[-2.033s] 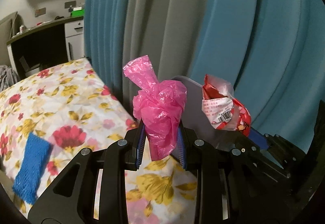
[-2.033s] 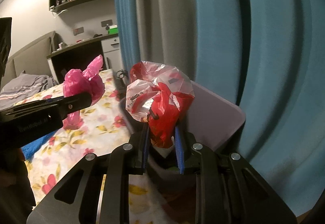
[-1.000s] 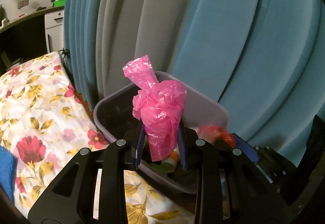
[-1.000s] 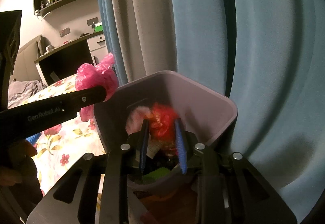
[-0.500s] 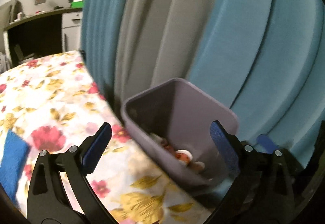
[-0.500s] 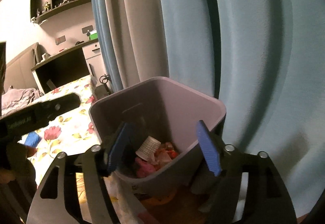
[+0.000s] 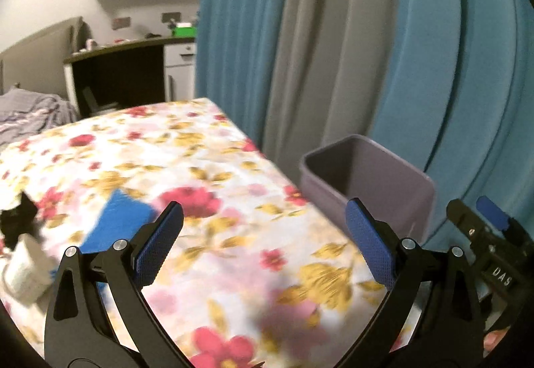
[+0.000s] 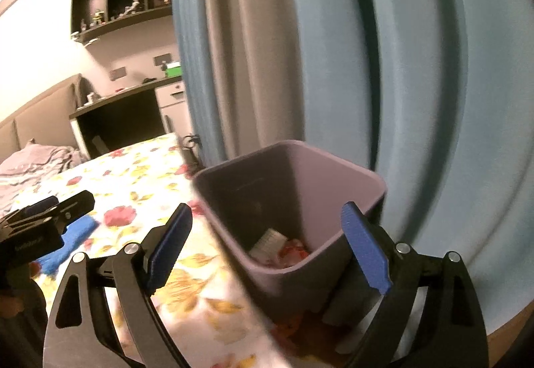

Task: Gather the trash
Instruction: 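Move both tools back over the remaining trash on the bed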

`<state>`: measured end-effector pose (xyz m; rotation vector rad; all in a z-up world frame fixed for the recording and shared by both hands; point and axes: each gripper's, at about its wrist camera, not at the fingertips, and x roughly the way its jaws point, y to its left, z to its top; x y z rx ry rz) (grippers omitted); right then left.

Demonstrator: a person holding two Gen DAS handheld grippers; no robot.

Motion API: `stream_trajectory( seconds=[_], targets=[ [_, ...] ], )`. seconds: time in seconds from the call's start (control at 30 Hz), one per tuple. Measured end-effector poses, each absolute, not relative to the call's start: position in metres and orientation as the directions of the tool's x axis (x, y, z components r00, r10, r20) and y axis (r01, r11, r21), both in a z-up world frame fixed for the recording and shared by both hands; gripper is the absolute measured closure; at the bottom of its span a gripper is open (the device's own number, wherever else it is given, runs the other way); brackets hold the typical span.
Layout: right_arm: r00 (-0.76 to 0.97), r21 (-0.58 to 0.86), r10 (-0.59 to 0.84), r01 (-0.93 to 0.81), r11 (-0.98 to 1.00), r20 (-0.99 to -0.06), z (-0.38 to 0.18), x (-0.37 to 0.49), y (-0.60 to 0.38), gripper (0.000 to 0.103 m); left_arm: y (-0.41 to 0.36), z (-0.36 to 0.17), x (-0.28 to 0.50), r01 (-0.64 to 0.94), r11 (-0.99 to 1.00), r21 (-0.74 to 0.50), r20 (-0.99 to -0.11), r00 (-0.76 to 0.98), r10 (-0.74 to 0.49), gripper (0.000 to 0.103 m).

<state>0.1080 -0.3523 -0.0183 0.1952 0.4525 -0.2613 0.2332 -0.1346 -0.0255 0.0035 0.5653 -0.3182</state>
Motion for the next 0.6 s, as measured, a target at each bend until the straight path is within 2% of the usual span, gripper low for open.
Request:
stream_trajectory(
  seconds=[0.13, 0.6],
  targets=[
    [0.88, 0.147, -0.149, 0.238, 0.96, -0.45, -0.015, 0.105, -0.327, 0.016, -0.092, -0.024, 0.212, 0.218, 0.975, -0.049, -0.527, 0.823, -0.211, 0.007],
    [0.871, 0.121, 0.125, -0.076, 0.99, -0.475, -0.018, 0.118, -0.185, 0.016, 0.097, -0.037, 0.143, -0.153, 0.985, -0.075, -0.554, 0.828, 0.087, 0.007]
  ],
)
